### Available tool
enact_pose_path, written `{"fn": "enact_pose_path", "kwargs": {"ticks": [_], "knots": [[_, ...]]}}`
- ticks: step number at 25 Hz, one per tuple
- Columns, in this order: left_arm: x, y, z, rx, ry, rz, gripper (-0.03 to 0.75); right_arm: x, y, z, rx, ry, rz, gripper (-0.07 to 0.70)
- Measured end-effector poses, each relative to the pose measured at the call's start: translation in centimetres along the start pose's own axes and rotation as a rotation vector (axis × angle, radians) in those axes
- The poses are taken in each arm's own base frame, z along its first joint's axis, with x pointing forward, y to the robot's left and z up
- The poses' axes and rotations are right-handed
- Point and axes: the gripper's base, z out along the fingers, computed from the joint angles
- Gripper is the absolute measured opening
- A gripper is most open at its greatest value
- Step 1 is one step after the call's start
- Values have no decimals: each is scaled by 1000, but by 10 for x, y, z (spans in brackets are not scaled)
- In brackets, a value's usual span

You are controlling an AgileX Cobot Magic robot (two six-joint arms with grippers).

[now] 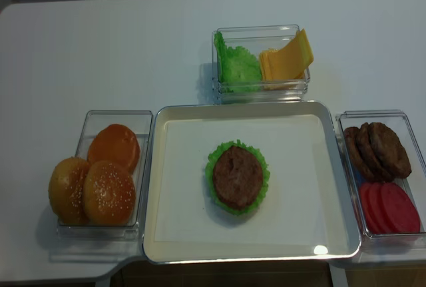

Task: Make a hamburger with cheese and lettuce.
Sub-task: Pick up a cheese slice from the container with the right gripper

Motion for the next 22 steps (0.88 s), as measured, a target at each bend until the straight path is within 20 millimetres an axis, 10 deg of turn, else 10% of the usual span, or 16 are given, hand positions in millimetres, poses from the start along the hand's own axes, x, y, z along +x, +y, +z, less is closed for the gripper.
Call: {"fn": "enact_pose_path", "kwargs": {"ticks": [22], "knots": [[0,0,0,0,0,0,370,0,0,0,0,0,0,468]]}}
